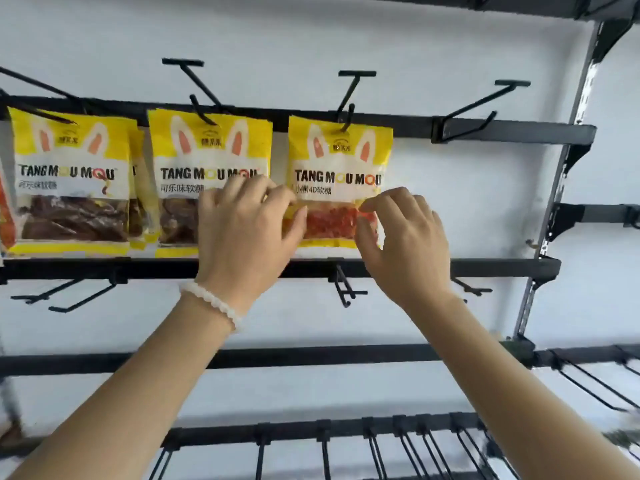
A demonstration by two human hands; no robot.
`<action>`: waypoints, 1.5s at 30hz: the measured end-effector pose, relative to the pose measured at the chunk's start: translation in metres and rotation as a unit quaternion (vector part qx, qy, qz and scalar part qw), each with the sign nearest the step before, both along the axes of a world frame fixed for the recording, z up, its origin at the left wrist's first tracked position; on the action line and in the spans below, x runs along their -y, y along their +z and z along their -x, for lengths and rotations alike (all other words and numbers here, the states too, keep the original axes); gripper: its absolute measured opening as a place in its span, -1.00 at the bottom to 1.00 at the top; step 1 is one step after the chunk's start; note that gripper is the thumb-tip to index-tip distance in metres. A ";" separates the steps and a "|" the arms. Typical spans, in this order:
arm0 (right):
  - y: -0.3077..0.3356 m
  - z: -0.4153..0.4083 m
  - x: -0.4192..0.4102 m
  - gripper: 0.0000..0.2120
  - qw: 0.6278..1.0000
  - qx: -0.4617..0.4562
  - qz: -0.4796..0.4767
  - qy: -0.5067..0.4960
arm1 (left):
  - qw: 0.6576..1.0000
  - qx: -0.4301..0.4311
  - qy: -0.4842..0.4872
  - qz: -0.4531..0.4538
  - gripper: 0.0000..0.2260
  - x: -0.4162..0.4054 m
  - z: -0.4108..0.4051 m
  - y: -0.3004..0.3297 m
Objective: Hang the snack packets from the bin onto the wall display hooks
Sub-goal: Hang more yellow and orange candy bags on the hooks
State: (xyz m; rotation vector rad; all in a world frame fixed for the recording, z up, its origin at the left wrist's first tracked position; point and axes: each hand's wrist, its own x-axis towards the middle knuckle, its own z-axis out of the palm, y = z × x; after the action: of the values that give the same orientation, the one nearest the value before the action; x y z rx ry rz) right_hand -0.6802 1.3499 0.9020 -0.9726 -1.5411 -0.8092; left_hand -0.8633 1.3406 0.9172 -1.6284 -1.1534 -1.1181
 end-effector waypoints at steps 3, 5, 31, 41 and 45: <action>-0.047 0.004 0.032 -0.81 0.998 0.037 0.042 -0.015 | 0.998 -0.003 0.005 0.069 -0.73 0.030 0.000 -0.053; -0.079 0.006 0.055 -0.80 0.995 0.063 0.071 -0.020 | 0.994 0.009 0.007 0.113 -0.73 0.054 0.000 -0.088; -0.482 0.094 0.263 -0.85 0.830 0.144 0.538 -0.031 | 0.813 0.102 0.106 0.563 -0.80 0.283 0.088 -0.509; -0.682 0.164 0.249 -0.84 0.708 0.134 0.692 -0.040 | 0.700 0.103 0.126 0.695 -0.74 0.269 0.158 -0.702; -0.775 0.169 0.233 -0.78 0.688 0.128 0.714 -0.030 | 0.681 0.098 0.132 0.714 -0.71 0.253 0.166 -0.795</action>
State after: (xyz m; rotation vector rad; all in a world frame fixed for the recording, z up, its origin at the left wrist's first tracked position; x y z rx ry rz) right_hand -0.8495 1.1166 0.1268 -2.0425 -2.3662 0.5079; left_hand -1.0297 1.0879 0.1220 -2.2321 -2.6651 0.0554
